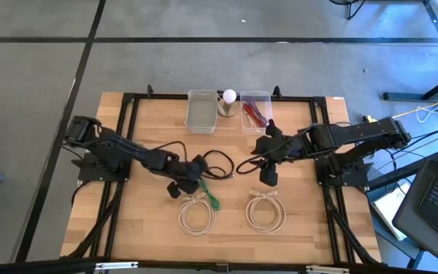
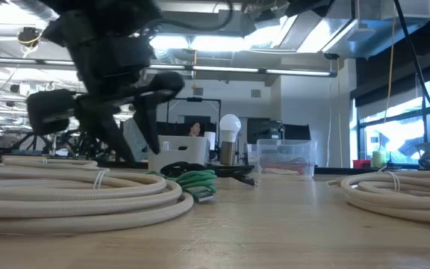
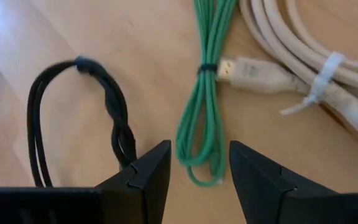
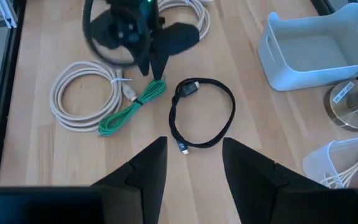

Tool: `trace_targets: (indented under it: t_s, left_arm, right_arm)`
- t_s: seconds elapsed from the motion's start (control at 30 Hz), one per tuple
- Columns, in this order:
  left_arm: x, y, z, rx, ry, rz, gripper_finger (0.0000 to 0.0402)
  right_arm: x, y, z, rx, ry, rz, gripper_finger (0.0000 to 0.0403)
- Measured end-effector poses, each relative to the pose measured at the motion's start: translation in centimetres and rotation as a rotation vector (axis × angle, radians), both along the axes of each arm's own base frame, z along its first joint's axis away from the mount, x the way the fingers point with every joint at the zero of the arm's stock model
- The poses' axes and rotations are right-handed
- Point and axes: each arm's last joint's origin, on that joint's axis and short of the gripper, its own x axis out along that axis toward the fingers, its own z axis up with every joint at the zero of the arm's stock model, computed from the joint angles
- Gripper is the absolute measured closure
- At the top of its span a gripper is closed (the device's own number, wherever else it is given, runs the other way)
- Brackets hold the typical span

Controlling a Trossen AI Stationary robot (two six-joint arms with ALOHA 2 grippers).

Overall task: Pick & Place USB Port
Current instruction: Put the green charger cable into the transparent bin

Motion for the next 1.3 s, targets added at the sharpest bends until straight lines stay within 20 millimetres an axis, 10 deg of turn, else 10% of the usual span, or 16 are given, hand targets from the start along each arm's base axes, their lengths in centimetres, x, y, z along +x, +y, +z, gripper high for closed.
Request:
trace_targets:
  t_s: [0.97,1.3]
  left_arm:
    - [3.3,0.3,-2.7,-0.022,0.085,-0.055,0.0265]
    - [3.4,0.4,-3.0,-0.054,0.080,0.002,0.0384]
  right_arm:
    - [0.0,0.0,0.0,-0.005,0.002,0.005,0.0246]
    - [0.0,0.0,0.0,-0.005,0.001,0.005,0.0246]
